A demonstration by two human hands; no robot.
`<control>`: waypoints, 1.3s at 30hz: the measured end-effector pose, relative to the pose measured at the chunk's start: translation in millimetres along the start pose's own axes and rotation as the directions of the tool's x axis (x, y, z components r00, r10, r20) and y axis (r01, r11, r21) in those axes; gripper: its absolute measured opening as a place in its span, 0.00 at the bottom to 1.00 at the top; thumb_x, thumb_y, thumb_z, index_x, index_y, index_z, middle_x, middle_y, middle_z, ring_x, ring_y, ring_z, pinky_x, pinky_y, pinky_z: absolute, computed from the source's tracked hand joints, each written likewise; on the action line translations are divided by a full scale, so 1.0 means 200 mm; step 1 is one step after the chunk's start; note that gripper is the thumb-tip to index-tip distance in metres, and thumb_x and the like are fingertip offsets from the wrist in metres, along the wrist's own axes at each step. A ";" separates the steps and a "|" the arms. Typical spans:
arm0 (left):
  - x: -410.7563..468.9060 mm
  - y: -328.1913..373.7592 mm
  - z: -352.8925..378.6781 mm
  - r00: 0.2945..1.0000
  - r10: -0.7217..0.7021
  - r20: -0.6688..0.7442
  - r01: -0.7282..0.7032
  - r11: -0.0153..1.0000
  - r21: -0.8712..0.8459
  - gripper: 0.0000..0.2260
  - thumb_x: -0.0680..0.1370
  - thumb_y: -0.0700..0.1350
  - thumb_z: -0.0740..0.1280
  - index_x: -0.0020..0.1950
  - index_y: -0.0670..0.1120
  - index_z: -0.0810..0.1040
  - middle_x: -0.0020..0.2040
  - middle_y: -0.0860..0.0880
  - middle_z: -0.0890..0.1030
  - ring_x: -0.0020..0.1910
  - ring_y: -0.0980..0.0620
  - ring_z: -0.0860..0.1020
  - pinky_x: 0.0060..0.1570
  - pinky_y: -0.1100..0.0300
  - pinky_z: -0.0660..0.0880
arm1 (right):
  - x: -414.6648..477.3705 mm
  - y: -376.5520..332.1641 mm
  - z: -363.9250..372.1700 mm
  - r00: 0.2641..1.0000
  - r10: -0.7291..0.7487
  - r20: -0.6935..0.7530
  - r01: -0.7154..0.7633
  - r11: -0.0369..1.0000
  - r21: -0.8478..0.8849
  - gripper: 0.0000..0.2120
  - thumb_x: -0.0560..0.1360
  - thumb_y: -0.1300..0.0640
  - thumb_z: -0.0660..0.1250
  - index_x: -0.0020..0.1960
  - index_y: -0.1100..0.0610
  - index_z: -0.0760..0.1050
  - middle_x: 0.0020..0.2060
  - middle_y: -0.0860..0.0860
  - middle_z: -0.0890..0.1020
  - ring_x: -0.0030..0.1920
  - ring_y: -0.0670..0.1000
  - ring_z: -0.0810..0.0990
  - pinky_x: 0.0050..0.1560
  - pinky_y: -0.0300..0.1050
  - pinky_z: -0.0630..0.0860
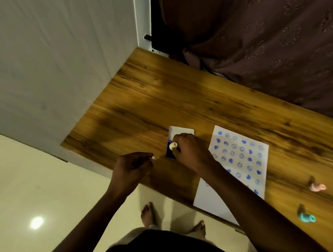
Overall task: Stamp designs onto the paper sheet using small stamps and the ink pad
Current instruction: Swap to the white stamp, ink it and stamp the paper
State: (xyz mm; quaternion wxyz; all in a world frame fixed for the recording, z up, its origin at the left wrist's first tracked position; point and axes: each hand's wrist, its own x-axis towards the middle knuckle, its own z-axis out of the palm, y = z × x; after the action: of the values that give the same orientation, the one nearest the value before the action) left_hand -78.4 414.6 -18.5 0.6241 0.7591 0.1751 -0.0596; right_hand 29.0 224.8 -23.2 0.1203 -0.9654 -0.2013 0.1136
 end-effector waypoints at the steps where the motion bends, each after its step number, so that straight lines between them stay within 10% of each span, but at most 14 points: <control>1: 0.00 -0.01 -0.01 1.000 0.007 0.004 -0.007 1.000 0.005 0.08 0.77 0.39 0.72 0.56 0.44 0.85 0.48 0.48 0.88 0.48 0.49 0.87 0.51 0.45 0.84 | 0.00 -0.01 0.00 1.000 0.002 0.005 -0.002 1.000 -0.009 0.12 0.78 0.49 0.69 0.58 0.55 0.78 0.55 0.54 0.83 0.55 0.55 0.82 0.48 0.49 0.81; 9: 0.04 -0.03 0.00 1.000 -0.003 0.010 0.003 1.000 -0.011 0.08 0.77 0.38 0.73 0.55 0.45 0.86 0.49 0.51 0.88 0.49 0.53 0.86 0.46 0.59 0.83 | 0.03 -0.06 0.00 0.994 0.079 0.070 -0.074 0.995 -0.062 0.13 0.77 0.54 0.71 0.59 0.58 0.80 0.56 0.56 0.83 0.57 0.56 0.83 0.52 0.47 0.80; 22: 0.06 0.02 0.01 1.000 0.007 0.028 -0.007 1.000 -0.023 0.09 0.77 0.39 0.74 0.56 0.46 0.86 0.49 0.50 0.89 0.49 0.51 0.87 0.54 0.47 0.83 | 0.04 -0.11 -0.06 0.987 0.087 0.135 -0.069 0.989 -0.130 0.13 0.76 0.57 0.73 0.59 0.59 0.78 0.55 0.58 0.83 0.55 0.58 0.83 0.49 0.47 0.80; 32: 0.05 0.12 0.10 0.993 0.046 0.107 -0.039 0.997 -0.065 0.09 0.76 0.37 0.74 0.52 0.48 0.87 0.45 0.48 0.89 0.45 0.45 0.87 0.50 0.47 0.83 | 0.04 0.05 -0.18 0.985 0.142 0.103 -0.167 0.935 0.311 0.10 0.71 0.52 0.77 0.48 0.57 0.86 0.45 0.52 0.86 0.45 0.51 0.84 0.41 0.47 0.80; 39: 0.05 0.15 0.32 0.972 0.037 0.233 -0.028 0.999 -0.044 0.14 0.74 0.38 0.75 0.52 0.57 0.85 0.51 0.51 0.89 0.50 0.48 0.87 0.57 0.41 0.82 | -0.32 0.31 -0.33 0.923 0.347 0.165 -0.341 0.541 0.769 0.11 0.71 0.53 0.79 0.50 0.58 0.85 0.41 0.55 0.88 0.42 0.51 0.88 0.44 0.44 0.83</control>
State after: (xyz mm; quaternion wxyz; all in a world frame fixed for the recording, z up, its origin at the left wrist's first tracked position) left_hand -49.9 349.4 -8.2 0.6564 0.7369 0.0892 -0.1349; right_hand 12.6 130.4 33.1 0.5060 -0.8348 0.0625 0.2080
